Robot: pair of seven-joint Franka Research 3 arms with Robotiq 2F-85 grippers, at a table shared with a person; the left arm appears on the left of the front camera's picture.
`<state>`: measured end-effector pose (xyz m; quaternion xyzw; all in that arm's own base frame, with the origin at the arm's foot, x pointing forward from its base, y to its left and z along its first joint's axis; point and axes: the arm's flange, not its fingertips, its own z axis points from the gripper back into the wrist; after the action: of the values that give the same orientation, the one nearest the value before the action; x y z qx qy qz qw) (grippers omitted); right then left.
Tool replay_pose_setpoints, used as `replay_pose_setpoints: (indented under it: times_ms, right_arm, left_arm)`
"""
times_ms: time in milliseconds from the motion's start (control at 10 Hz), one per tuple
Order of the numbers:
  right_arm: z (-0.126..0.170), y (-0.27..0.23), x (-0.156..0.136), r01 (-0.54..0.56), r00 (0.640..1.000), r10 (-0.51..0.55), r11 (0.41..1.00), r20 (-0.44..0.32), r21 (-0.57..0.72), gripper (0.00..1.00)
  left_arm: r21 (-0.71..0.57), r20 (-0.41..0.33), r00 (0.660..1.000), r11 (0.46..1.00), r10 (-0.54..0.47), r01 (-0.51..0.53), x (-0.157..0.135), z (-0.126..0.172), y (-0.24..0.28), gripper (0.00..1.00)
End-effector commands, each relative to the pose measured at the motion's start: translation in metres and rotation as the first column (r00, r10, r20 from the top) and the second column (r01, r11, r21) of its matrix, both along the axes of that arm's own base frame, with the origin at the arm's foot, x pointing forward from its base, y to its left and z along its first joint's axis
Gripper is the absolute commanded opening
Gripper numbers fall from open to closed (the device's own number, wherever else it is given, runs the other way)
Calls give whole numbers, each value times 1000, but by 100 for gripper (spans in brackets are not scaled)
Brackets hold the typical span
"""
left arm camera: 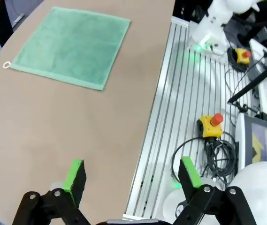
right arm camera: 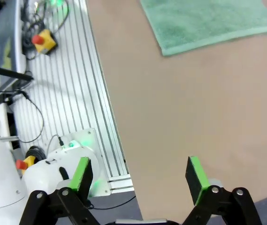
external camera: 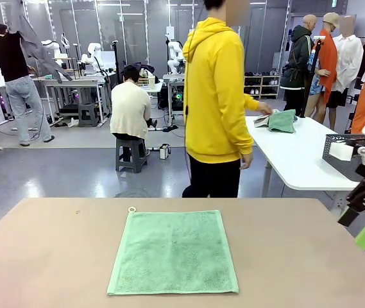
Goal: Fold the towels and place them in the basket.
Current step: When a person lays out a Towel with hook on the table, fold it in half twice.
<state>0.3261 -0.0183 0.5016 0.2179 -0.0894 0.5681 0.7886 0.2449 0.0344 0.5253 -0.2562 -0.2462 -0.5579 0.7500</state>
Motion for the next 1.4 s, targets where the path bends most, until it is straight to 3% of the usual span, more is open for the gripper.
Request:
replay_pose_setpoints:
  times_ms: [0,200,500,900,1300]
  right_arm:
    - [0,61,3,-201,973,206,978,98,-64,100]
    - [-5,104,-6,-323,931,333,942,148,-92,100]
    - [-25,164,-25,-443,855,479,874,199,-199,100]
    - [-59,202,-34,-442,837,500,857,221,-266,100]
    - [-50,200,-36,-473,828,522,846,206,-245,100]
  left_arm:
    - [211,83,987,970,-138,118,19,3,-77,100]
    - [365,20,970,905,-242,218,34,-8,-145,100]
    - [509,19,951,821,-309,257,43,-33,-233,100]
    - [542,105,945,815,-308,205,40,-87,-260,100]
    - [531,73,936,808,-344,256,39,-70,-266,100]
